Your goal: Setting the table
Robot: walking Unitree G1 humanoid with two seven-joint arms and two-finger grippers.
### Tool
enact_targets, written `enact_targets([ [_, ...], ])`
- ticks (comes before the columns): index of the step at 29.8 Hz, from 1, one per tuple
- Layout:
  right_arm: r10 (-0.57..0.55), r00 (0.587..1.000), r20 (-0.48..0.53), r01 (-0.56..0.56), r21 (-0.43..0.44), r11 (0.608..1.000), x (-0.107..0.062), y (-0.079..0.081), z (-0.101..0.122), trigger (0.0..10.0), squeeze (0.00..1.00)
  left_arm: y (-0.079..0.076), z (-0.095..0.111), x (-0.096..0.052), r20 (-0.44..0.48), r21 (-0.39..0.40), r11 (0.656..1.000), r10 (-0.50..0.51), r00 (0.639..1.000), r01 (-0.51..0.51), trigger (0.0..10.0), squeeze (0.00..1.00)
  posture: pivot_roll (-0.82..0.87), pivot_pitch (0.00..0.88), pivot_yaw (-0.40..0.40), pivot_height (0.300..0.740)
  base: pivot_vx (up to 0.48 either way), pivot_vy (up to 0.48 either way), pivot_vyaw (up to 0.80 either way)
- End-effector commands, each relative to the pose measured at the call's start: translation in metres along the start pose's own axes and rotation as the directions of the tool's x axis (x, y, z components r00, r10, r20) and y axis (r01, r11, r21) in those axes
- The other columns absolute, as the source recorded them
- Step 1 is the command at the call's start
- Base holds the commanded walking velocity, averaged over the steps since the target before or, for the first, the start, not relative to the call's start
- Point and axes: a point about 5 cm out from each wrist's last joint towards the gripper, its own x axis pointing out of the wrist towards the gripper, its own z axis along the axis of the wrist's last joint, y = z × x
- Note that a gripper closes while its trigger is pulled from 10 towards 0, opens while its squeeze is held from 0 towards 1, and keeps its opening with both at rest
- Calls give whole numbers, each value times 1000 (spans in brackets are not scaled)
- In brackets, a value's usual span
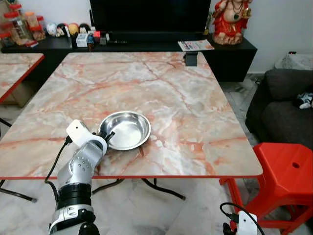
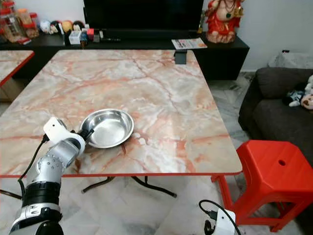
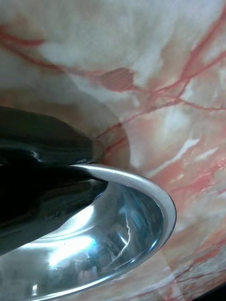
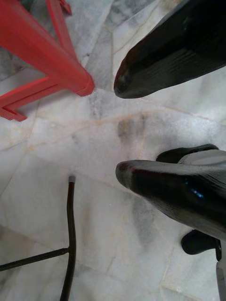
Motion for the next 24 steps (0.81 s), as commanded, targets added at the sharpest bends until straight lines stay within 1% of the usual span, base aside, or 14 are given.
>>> enact_targets([
  [1, 2, 1000, 5, -2, -2, 1000, 1, 0, 2, 10000, 0, 5, -4, -3, -24, -10, 1000, 26, 999, -26, 10000, 0, -64, 0, -12, 728, 0, 0, 0],
  [3, 5, 1000, 6, -5, -3, 1000, 1, 1, 3, 10000, 0, 6, -5, -3, -33, -15, 999, 33, 999, -33, 10000, 0, -64, 0, -13, 728, 0, 0, 0],
  [4, 8, 1000, 8, -8, -4, 1000, 2, 2, 5, 10000, 0, 7, -8, -4, -48, -10, 999, 36, 998, -37, 10000, 757, -65, 0, -13, 728, 0, 0, 0],
  [5, 8, 1000, 8, -8, -4, 1000, 2, 2, 5, 10000, 0, 7, -8, -4, -48, -10, 999, 36, 998, -37, 10000, 757, -65, 0, -13, 728, 0, 0, 0],
  [6, 8, 1000, 10, -8, -3, 1000, 2, 3, 6, 10000, 0, 6, -9, -4, -55, -5, 999, 33, 998, -33, 10000, 839, -64, 0, -13, 728, 0, 0, 0],
  [7, 9, 1000, 10, -9, -4, 1000, 2, 3, 6, 10000, 0, 5, -10, -6, -65, 8, 1000, 22, 998, -22, 10000, 1000, -65, 0, -12, 728, 0, 0, 0],
  [11, 9, 1000, 13, -9, -3, 1000, 2, 3, 7, 10000, 0, 4, -11, -7, -73, 11, 1000, 27, 997, -27, 10000, 1000, -66, 0, -12, 728, 0, 0, 0],
  [15, 9, 1000, 11, -9, -3, 1000, 2, 3, 6, 10000, 0, 2, -7, -7, -55, 50, 999, 22, 998, -19, 10000, 1000, -62, 0, -14, 728, 0, 0, 0],
  [16, 9, 1000, 10, -9, -3, 1000, 2, 3, 6, 10000, 0, 0, -5, -8, -44, 73, 997, 13, 999, -10, 10000, 251, -62, 0, -14, 728, 0, 0, 0],
  [17, 10, 1000, 10, -10, -3, 1000, 2, 3, 6, 10000, 0, -1, -3, -9, -36, 88, 996, 10, 999, -7, 10000, 251, -61, 0, -16, 728, 0, 0, 0],
  [18, 10, 1000, 9, -10, -4, 1000, 2, 3, 6, 10000, 0, -3, 1, -10, -25, 97, 995, -2, 1000, 4, 10000, 0, -61, 0, -16, 728, 0, 0, 0],
  [21, 10, 1000, 9, -10, -4, 1000, 2, 3, 6, 10000, 0, -4, 2, -11, -23, 97, 995, -5, 1000, 8, 10000, 0, -61, 0, -16, 728, 0, 0, 0],
  [22, 12, 1000, 11, -12, -5, 1000, 3, 4, 7, 10000, 0, -11, 10, -13, 0, 114, 992, -52, 999, 51, 10000, 0, -55, 0, -19, 728, 0, 0, 0],
  [24, 14, 1000, 13, -14, -5, 1000, 3, 4, 8, 10000, 0, -14, 15, -14, 12, 125, 989, -78, 997, 76, 10000, 0, -55, 0, -19, 728, 0, 0, 0],
])
